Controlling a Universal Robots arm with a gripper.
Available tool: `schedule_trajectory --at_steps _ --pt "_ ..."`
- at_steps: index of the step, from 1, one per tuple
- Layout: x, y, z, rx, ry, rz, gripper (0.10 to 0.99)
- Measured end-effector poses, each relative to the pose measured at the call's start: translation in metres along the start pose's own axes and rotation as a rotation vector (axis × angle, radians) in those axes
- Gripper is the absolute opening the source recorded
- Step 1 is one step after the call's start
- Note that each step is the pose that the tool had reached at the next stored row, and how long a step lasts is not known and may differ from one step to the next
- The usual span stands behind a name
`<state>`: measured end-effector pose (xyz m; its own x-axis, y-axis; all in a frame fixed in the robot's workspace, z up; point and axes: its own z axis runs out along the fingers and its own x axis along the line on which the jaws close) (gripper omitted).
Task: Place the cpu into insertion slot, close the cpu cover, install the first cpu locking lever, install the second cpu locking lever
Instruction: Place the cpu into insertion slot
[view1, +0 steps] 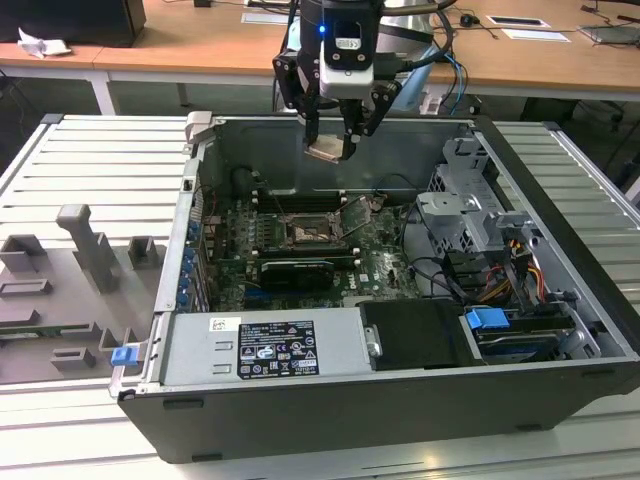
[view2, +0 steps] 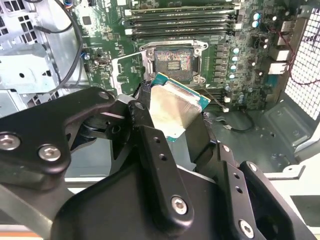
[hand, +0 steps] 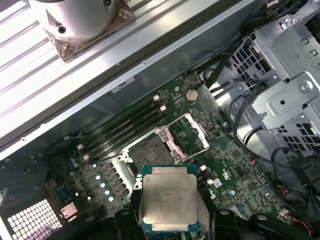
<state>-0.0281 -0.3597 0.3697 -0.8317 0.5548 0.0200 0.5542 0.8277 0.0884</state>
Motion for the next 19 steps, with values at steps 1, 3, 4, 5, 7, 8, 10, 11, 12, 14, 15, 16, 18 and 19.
schedule_trajectory --at_steps 1,3,4,5,7,8,10,11,12,14,15,16,18,19 --pt "0.0000 0.0000 0.0001 0.000 -0.0010 0.012 0.525" --pt "0.0000 0.0000 0.0005 -0.001 -0.0023 0.027 0.525" --pt "0.0000 0.0000 0.0008 -0.001 -0.0025 0.029 0.525" --pt "0.0000 -0.0001 0.0014 -0.001 -0.0025 0.029 0.525" --pt "0.0000 -0.0002 0.0020 0.000 -0.0025 0.030 0.525" --pt "0.0000 -0.0002 0.0025 -0.001 -0.0024 0.030 0.525" --pt "-0.0001 -0.0003 0.0036 0.000 -0.0024 0.030 0.525" --pt "-0.0001 -0.0003 0.0038 0.000 -0.0024 0.030 0.525" --pt "-0.0001 -0.0004 0.0041 0.000 -0.0024 0.030 0.525" --pt "-0.0001 -0.0004 0.0045 -0.001 -0.0024 0.030 0.525" --pt "-0.0001 -0.0004 0.0048 0.000 -0.0024 0.030 0.525" --pt "-0.0001 -0.0004 0.0050 -0.001 -0.0024 0.030 0.525" --pt "-0.0001 -0.0005 0.0054 -0.001 -0.0024 0.030 0.525" --pt "-0.0001 -0.0005 0.0055 -0.001 -0.0024 0.030 0.525"
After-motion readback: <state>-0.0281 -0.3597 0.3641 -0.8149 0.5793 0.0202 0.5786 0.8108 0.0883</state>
